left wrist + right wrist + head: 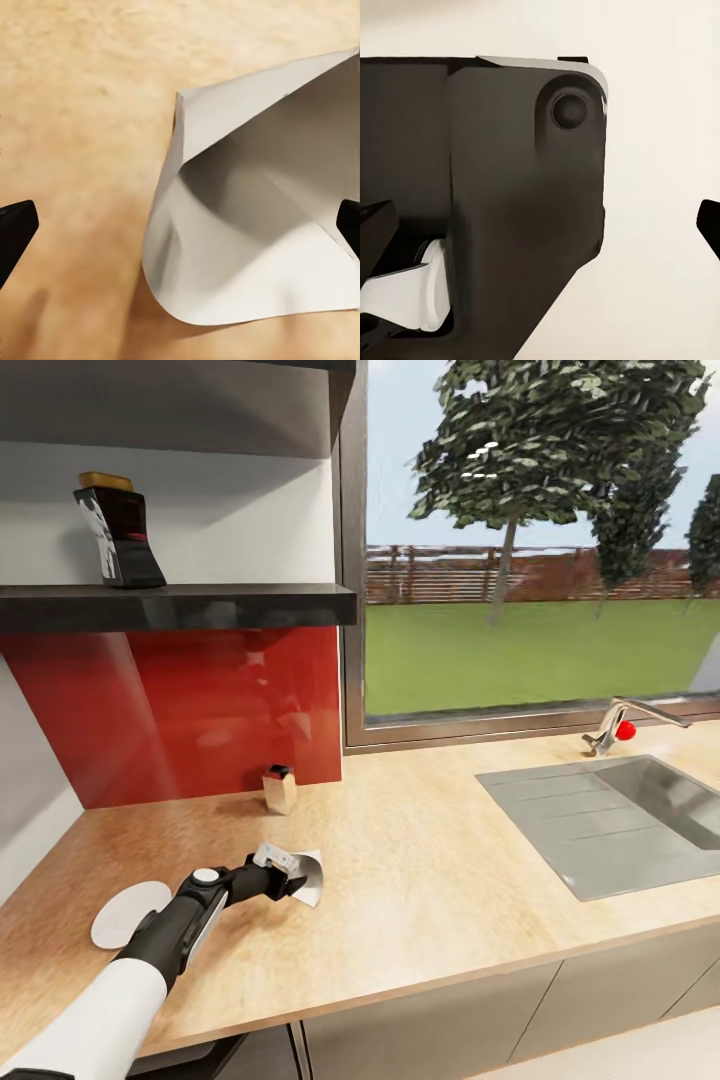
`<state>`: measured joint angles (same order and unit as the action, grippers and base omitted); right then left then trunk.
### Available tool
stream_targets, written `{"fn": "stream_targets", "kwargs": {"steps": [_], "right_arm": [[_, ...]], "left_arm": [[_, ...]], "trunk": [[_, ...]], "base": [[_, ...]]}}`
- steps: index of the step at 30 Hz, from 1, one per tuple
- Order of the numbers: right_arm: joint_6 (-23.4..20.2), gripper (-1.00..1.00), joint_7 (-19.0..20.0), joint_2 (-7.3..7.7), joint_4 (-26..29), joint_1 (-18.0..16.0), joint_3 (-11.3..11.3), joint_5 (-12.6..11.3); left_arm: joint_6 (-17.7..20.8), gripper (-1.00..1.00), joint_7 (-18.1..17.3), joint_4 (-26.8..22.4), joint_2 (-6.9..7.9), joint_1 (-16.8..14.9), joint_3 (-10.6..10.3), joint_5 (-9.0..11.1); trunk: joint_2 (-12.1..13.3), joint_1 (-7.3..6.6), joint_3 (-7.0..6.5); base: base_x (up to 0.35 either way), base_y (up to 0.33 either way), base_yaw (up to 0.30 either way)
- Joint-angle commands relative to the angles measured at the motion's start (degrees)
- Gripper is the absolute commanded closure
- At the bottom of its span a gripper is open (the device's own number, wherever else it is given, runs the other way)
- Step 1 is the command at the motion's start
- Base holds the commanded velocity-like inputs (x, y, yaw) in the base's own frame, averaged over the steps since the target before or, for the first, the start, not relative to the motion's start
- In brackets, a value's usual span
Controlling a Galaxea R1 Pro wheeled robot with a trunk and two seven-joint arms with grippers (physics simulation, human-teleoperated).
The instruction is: Set up a coffee station on the kitchen countertop: keep the coffee maker on the countertop, move the bottle of coffee from the kitchen shelf to the counter next to the coffee maker, place a paper coffee filter on top of the coffee maker, put the saucer next to the coffee maker with the coffee cup on the saucer, and place the electric kettle next to the coffee maker.
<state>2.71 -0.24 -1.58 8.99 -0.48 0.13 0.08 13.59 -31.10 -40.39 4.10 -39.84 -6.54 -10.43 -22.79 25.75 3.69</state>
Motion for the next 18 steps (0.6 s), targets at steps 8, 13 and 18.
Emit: {"fn": "stream_targets", "kwargs": {"steps": [8, 13, 18], "right_arm": [[0.19, -1.0, -0.02, -0.01, -0.11, -0.05, 0.05, 0.01], [0.19, -1.0, -0.02, -0.01, -0.11, -0.05, 0.05, 0.01], [0.19, -1.0, -0.02, -0.01, -0.11, -0.05, 0.05, 0.01]], "left_arm": [[0.24, -1.0, -0.19, -0.21, 0.03, -0.24, -0.08, -2.24], [0.16, -1.0, -0.19, -0.29, 0.03, -0.32, -0.13, -2.46], [0.13, -1.0, -0.19, -0.3, -0.02, -0.33, -0.13, -2.48]], "trunk": [[-0.13, 0.04, 0.13], [-0.13, 0.04, 0.13], [-0.13, 0.04, 0.13]], "base": [[0.0, 0.0, 0.0], [0.0, 0.0, 0.0], [0.0, 0.0, 0.0]]}}
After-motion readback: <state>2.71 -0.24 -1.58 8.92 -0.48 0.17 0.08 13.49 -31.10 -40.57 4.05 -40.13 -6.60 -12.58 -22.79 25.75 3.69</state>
